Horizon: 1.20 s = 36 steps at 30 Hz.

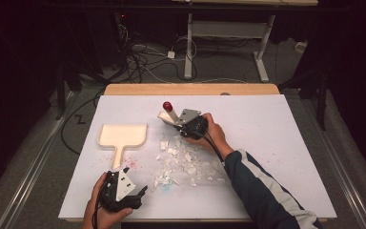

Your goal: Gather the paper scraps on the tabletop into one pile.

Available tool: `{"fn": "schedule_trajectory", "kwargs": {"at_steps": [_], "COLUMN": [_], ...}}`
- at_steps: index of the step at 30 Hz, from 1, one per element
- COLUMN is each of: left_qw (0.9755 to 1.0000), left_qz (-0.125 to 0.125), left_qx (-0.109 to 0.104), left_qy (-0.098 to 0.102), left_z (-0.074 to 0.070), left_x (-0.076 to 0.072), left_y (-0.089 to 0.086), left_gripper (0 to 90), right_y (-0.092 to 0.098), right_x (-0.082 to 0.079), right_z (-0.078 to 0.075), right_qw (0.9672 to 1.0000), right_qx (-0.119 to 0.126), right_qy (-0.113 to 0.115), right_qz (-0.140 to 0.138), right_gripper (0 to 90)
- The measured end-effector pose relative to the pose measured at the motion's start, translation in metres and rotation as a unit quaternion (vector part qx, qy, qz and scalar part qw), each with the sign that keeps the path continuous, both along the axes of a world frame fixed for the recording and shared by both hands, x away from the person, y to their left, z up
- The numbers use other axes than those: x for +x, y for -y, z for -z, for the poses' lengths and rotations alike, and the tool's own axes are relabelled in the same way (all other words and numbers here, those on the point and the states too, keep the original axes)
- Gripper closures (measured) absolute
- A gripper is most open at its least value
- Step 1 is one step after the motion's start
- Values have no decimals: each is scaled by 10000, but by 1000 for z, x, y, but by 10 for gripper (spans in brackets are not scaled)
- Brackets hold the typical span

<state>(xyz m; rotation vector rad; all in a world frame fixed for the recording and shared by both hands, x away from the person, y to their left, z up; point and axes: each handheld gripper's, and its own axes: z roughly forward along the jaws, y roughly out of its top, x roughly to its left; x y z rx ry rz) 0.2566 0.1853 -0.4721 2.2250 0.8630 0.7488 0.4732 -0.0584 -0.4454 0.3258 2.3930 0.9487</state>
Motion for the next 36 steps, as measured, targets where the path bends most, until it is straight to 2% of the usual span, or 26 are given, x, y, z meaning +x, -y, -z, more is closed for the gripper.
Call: {"fn": "schedule_trajectory", "kwargs": {"at_steps": [5,8,9,10,14,18,22,24,26,27,29,33,36], "left_qw": [10000,10000,10000,10000,9999,9998,9997,9996,9996,9996,9996,9995,9995], "left_qz": [13,36,39,43,70,125,153,179,196,202,200,206,205], "left_qx": [-17,-44,-48,-64,-135,-157,-153,-129,-113,-116,-105,-77,-84], "left_qy": [7,-33,-39,-45,-35,-87,-137,-177,-189,-184,-191,-208,-211], "left_z": [0,0,0,0,-1,-1,0,0,0,0,0,0,1], "left_x": [-1,-1,-1,-1,-1,-2,-2,-2,-2,-2,-1,-1,-1], "left_y": [0,-1,-1,-1,-2,-1,0,0,1,2,2,3,4], "left_gripper": [159,160,160,159,160,160,160,160,159,159,159,160,159], "right_y": [-7,-5,-4,-3,0,13,32,40,45,48,51,60,68], "right_x": [-7,-15,-18,-22,-39,-51,-63,-67,-74,-78,-83,-85,-86], "right_z": [4,1,1,1,3,0,-4,-7,-10,-12,-15,-27,-36], "right_qw": [9987,9970,9953,9941,9874,9782,9723,9699,9686,9686,9716,9783,9831], "right_qx": [-174,-91,-69,-20,-220,-222,-210,-181,-285,-309,-328,-99,79], "right_qy": [-14,-82,-64,-159,-172,-358,-500,-515,-426,-391,-207,58,134], "right_qz": [-481,-768,-961,-1073,-1560,-2036,-2276,-2371,-2432,-2437,-2333,-2068,-1825], "right_gripper": [682,682,682,682,679,678,680,681,682,682,682,683,682]}}
